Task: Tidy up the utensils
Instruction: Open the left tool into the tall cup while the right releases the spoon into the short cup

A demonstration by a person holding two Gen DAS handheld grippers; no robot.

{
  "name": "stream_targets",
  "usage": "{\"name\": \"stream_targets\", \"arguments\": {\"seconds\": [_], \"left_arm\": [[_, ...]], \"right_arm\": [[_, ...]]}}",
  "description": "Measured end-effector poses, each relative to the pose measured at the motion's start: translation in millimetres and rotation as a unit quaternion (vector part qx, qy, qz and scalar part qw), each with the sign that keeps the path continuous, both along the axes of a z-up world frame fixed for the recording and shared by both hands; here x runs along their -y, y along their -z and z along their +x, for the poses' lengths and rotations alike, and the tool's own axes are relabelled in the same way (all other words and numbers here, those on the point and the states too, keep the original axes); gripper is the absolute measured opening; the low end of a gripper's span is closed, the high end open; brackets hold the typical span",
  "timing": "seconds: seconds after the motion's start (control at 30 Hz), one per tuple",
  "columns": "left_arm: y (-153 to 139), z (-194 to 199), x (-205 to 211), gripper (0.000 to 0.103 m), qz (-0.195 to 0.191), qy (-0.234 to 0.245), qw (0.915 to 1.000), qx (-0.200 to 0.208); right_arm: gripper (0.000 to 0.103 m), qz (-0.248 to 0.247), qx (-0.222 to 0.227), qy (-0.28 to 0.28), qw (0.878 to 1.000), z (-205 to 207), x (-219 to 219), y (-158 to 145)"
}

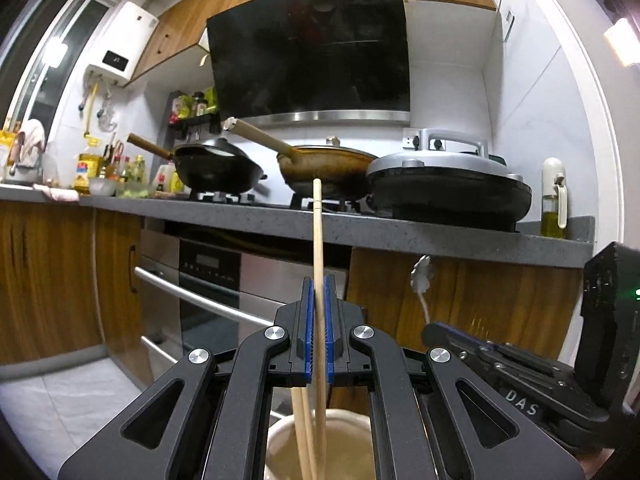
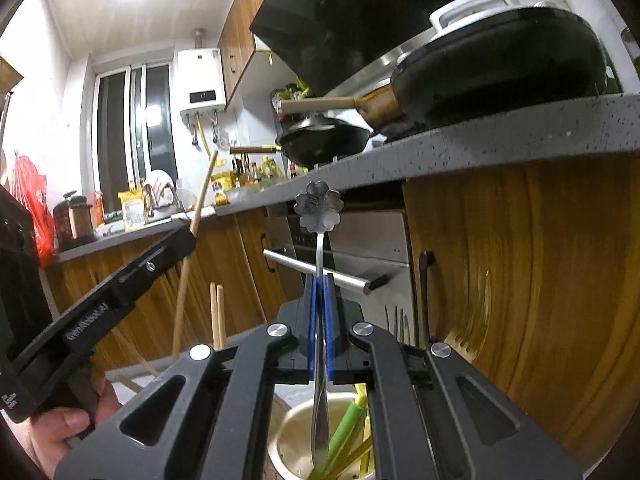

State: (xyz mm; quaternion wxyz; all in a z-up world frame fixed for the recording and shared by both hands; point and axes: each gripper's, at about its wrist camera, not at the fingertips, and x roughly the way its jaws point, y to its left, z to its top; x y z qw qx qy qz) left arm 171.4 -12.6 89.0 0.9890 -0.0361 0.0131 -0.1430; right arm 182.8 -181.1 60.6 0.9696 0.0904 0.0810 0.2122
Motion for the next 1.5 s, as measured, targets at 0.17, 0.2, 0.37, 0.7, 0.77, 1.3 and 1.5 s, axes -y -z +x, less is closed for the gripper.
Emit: {"name": "stream_targets", "arguments": {"seconds": [0.17,0.2,0.37,0.7,0.77,1.3,1.5], "left_arm": [[3,-14,-5,0.005,0.008,0.009,0.9999,0.001],[3,-19,-7,0.005,0.012,0.012,0.9999,0.001],[9,-46,-14,0.005,0.017,0.013,0.9997,0.008],[30,-58,-22,0.005,0.004,0.019,0.9980,-0.059],[33,-57,-18,0.005,0.014,0.021,0.9973,-0.070],[49,-49,-16,0.014,0.033,0.021,0.9931,-0.111],[49,-61,-18,0.024,0.034,0.015,0.9935,-0.107]], "right_arm": [[0.003,-0.029,-0.018,0.005,0.999,-8,-4,4],[0.003,-0.031,-0.023,0.005,0.999,-9,-3,5],[0.003,-0.024,-0.030,0.004,0.999,-23,5,9],[0.003,-0.019,-0.046,-0.002,0.999,-36,13,28],[0.003,-0.027,-0.056,-0.001,0.998,-33,10,33],[0.005,-0.046,-0.090,-0.001,0.995,-22,3,45],[0.019,-0.047,-0.080,0.002,0.996,-37,8,40]]}}
